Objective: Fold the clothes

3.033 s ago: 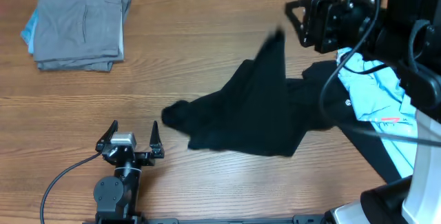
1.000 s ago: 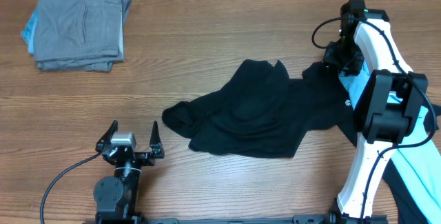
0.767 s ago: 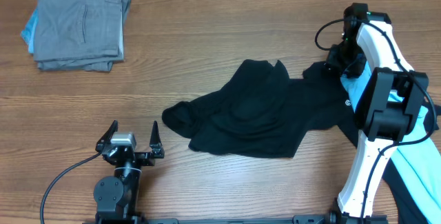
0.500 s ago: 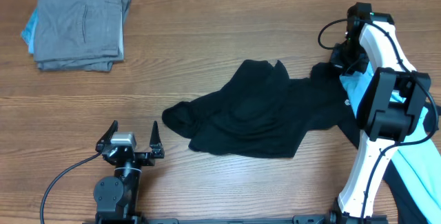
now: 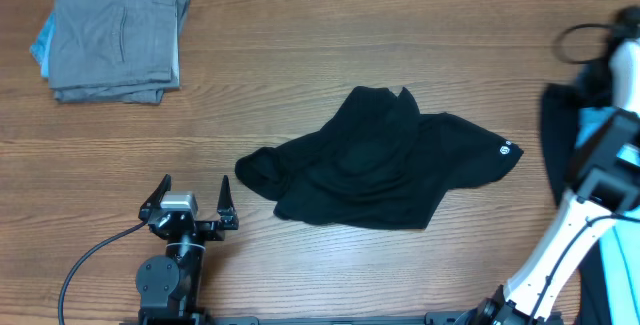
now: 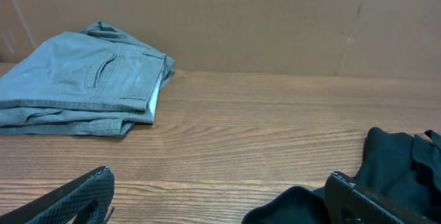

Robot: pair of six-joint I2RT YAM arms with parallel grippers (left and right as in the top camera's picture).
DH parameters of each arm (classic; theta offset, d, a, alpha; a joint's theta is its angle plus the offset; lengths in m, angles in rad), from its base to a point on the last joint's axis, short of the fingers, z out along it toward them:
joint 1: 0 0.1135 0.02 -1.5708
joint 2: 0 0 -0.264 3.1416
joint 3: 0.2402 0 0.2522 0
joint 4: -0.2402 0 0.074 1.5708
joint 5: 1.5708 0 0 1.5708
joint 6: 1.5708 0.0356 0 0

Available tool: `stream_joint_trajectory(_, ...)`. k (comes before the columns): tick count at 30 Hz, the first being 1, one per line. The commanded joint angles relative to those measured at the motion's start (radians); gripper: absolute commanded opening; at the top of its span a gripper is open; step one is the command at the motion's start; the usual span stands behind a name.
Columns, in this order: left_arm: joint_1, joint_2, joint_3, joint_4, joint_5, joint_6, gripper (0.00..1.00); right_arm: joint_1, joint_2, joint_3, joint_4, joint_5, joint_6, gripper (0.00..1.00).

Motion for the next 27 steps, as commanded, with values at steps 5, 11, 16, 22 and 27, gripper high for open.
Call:
stream_joint_trajectory(5,0.008,-0.009,-0.003,-0.002,-0.003,0.018,1.0,-0.05,-0.026,0.386,-0.13,-0.266,0.001,0.59)
stream_joint_trajectory(11,0.008,-0.009,-0.003,-0.001,-0.003,0.018,1.0,-0.035,-0.026,0.444,-0.269,-0.242,0.131,0.17)
stream_joint_trajectory(16,0.008,-0.009,-0.003,-0.001,-0.003,0.018,1.0,-0.084,-0.029,0.444,-0.388,-0.23,0.266,0.04)
stream_joint_trajectory(22,0.008,-0.009,-0.003,-0.001,-0.003,0.018,1.0,-0.142,-0.122,0.443,-0.426,-0.304,0.282,0.04)
stream_joint_trajectory(27,0.008,-0.009,-0.003,-0.001,-0.003,0.018,1.0,-0.136,-0.294,0.405,-0.426,-0.317,0.237,0.04)
